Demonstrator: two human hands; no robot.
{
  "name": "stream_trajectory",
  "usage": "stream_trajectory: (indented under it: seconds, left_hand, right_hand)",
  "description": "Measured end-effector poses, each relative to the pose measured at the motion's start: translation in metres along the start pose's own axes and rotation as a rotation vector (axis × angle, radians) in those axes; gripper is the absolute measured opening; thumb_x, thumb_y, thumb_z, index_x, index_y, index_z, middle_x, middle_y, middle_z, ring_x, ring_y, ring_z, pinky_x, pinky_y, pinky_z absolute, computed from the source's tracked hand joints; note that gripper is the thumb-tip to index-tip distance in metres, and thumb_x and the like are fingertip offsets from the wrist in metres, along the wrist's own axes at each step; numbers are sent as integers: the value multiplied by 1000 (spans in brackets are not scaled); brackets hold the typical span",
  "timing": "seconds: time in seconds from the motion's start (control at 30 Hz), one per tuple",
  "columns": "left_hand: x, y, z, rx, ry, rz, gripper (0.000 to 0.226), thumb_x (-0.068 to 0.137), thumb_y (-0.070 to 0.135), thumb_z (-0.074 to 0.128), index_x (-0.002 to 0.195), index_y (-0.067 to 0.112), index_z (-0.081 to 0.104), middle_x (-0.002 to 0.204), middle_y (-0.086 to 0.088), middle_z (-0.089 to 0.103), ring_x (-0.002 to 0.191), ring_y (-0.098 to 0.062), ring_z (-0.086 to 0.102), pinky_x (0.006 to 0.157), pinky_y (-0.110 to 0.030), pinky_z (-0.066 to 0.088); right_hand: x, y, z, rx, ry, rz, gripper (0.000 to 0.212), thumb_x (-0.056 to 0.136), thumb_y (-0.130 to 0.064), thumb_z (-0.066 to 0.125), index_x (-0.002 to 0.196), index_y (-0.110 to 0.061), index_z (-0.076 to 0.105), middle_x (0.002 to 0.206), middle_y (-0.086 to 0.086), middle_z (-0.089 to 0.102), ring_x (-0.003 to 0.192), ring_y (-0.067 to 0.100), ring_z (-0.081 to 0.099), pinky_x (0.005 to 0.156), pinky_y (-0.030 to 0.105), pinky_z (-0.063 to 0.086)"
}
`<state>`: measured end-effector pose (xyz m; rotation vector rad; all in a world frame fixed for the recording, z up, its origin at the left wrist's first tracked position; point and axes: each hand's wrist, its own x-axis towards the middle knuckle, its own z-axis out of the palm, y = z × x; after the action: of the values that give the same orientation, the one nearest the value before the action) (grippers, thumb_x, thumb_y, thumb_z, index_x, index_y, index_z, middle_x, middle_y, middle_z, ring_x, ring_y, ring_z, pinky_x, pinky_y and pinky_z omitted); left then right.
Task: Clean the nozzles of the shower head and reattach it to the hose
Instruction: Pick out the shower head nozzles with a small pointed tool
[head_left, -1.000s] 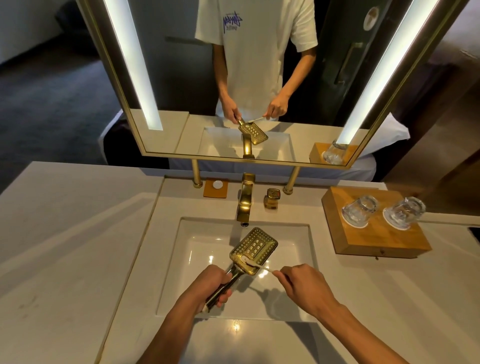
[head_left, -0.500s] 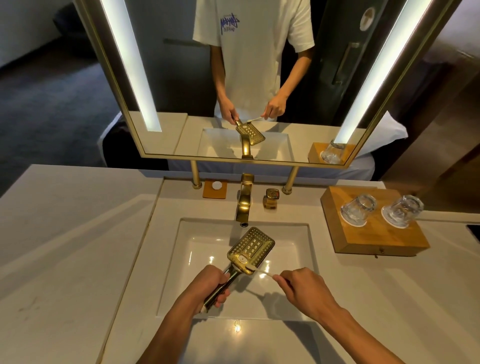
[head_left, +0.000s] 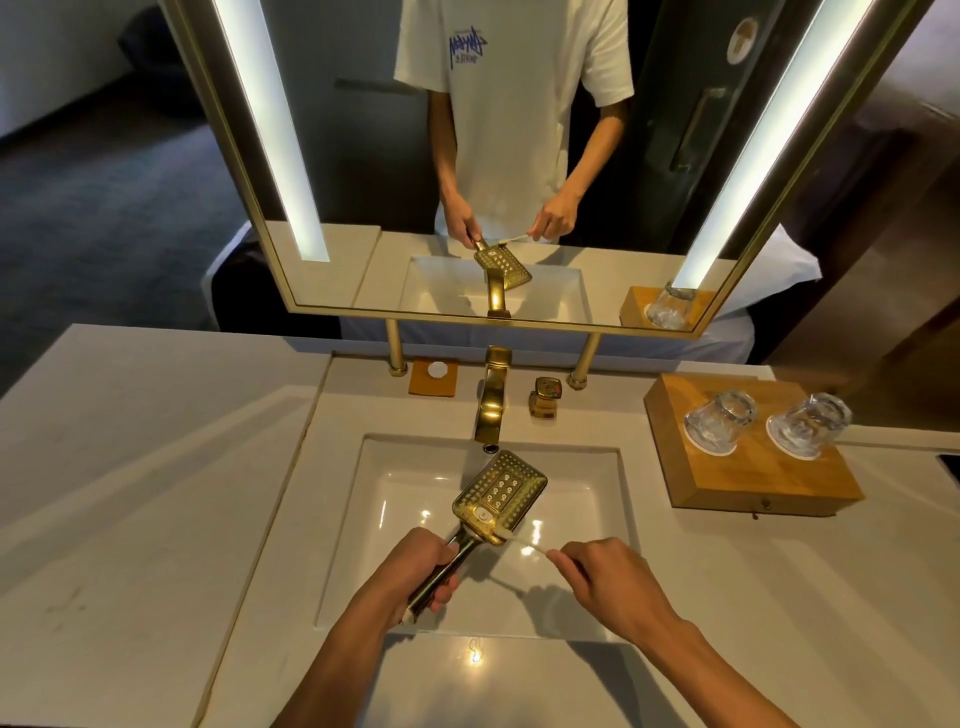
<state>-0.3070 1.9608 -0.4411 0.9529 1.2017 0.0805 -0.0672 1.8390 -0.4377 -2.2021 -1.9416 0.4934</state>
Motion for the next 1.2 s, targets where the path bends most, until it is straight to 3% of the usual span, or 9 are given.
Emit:
stream_trajectory:
  seconds: [0.3,0.4,0.53,0.7,0.9,1.07,1.2]
  left_hand:
    - [1,-5,-1,3,-17,3,21,99,13,43,88,4,58,63,-10,60,46,-18,51,45,-27,41]
    - [2,-5,0,-2,-20,-1,21,99,13,43,89,3,58,63,-10,60,46,-18,51,45,-27,41]
    - [3,-6,0,-10,-7,-2,22,99,12,43,92,1,60,63,-10,61,46,-18,51,44,-27,41]
    - [1,-8,-2,-10,12,1,22,99,13,44,87,3,60,62,-11,61,45,-19,52,44,-27,41]
    - [-2,-9,-2,-34,11,20,22,99,14,45,89,2,61,63,-11,62,46,-18,52,44,-27,41]
    - [-4,-9,-5,-35,24,28,22,99,12,45,87,2,60,64,-11,62,46,-19,51,45,-28,41]
    - [-9,-12,-7,-65,10,34,20,99,13,46,89,1,59,65,-12,61,46,-19,51,45,-27,40]
  right_hand:
    - [0,6,2,-22,-2,-13,46,99,-59,30,72,-30,53,61,-13,51,57,10,49,56,26,43]
    - [7,10,0,-2,47,26,45,99,-57,34,68,-30,51,59,-12,52,54,8,49,50,20,35]
    - [22,17,-13,92,96,189,47,100,-49,41,61,-25,51,57,-4,56,54,15,54,51,29,39]
    - [15,1,6,98,2,1,46,99,-57,36,61,-32,46,51,-14,44,48,6,46,49,22,34]
    - [38,18,-13,154,157,234,50,100,-47,43,62,-17,58,57,1,59,55,19,56,50,31,38]
    - [21,8,8,141,67,49,50,97,-56,41,54,-31,45,47,-9,47,45,9,49,45,18,31]
    - [37,27,-17,117,156,205,52,98,-52,43,62,-18,57,54,-2,56,55,18,56,52,33,43]
